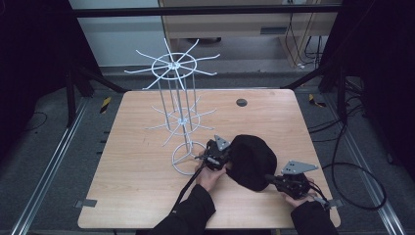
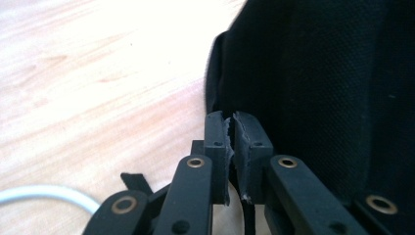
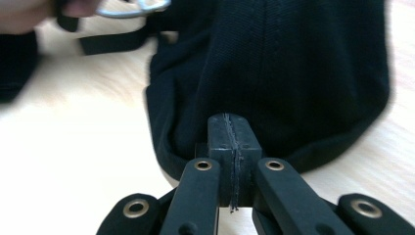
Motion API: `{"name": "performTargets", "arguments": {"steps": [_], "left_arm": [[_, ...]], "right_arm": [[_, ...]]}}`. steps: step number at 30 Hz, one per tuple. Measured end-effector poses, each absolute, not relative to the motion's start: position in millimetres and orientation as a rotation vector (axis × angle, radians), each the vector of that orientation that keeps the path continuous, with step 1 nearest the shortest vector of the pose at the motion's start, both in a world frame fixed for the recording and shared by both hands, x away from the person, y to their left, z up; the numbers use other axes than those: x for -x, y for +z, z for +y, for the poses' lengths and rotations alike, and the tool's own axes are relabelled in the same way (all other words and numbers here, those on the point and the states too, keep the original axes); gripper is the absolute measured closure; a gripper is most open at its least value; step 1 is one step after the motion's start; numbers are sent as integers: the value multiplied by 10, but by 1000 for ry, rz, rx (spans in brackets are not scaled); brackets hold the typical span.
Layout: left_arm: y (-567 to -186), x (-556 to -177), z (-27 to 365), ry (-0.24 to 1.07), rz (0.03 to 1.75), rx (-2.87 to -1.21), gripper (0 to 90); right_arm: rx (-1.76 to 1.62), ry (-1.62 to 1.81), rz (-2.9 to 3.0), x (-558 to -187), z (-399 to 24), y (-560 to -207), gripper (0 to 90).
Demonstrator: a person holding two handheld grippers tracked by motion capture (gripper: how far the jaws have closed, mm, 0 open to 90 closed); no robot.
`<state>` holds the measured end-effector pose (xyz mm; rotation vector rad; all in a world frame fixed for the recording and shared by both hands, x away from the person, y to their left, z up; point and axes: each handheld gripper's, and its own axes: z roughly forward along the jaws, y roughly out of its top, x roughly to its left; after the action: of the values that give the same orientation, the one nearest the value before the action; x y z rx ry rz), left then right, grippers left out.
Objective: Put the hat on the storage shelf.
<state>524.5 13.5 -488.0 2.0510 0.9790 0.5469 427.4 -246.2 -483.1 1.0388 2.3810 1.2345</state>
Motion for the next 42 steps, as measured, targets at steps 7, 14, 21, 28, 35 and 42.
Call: {"name": "performTargets", "arguments": {"steps": [7,14,21,28,35,42], "left_arm": [[-4793,-5150,238,567,972,-2051,770],[-4506,-4717,527,567,892,-2032,676],[-4357,-4420,807,570,845,-2031,628],[-4369,-4133,1222,541,851,-2021,580],[-4410,-3959,1684,555,922,-1998,551],[-4353,-3963,2197,631,1011,-1932,543]], "right_arm": [[-1007,1256,2408,-4267,-2371,-4817,876],[-954,1279,2250,-4241,-2534,-4441,784],[-910,1240,2190,-4436,-2608,-4145,608],[-933,1206,2203,-4708,-2659,-4102,525],[-914,1195,2295,-4861,-2578,-4182,443],[-885,1170,2392,-5029,-2420,-4291,411]]}}
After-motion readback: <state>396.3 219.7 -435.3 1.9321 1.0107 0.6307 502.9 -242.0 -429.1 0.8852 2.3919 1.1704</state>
